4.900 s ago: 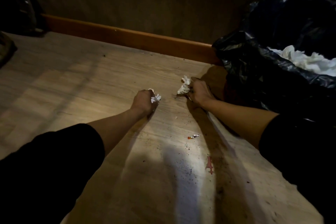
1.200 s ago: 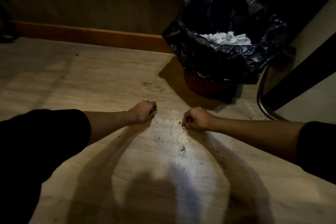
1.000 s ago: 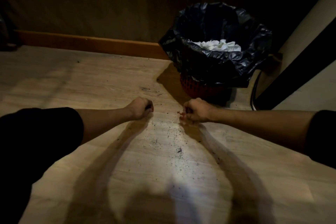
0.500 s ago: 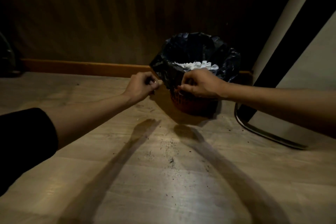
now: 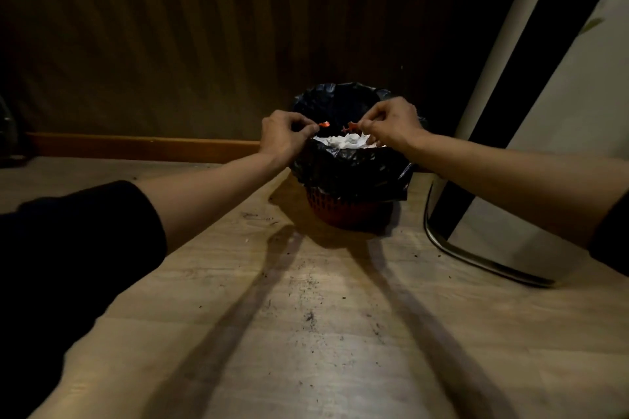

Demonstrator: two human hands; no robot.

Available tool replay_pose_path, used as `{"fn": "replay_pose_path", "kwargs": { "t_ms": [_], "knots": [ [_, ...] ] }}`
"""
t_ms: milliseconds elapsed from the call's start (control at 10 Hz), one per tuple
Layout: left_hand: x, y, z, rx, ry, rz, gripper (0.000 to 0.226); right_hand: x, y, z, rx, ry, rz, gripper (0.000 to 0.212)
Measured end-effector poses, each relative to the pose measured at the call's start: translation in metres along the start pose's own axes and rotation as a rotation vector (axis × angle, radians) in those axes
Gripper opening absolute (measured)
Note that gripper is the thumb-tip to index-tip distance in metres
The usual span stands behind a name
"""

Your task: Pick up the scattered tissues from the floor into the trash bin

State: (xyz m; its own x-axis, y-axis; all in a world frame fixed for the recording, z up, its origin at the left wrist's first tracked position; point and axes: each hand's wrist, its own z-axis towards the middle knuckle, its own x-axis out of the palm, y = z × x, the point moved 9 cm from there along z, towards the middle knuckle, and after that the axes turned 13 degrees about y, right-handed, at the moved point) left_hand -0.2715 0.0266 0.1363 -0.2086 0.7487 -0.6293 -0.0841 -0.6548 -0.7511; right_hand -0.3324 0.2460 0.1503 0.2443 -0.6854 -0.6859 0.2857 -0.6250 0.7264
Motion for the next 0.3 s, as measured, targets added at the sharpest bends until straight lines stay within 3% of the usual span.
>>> {"fn": "replay_pose_path", "kwargs": {
  "t_ms": [200,300],
  "knots": [
    [0.028,-0.005,0.004,-0.005,0.222,0.057,0.034,0.002,-0.029,0.005,0.144,0.02,0.187,0.011],
    [0.004,0.001,0.0,-0.024,0.123,0.019,0.031,0.002,-0.024,0.003,0.095,0.008,0.13,0.005]
  ]
}}
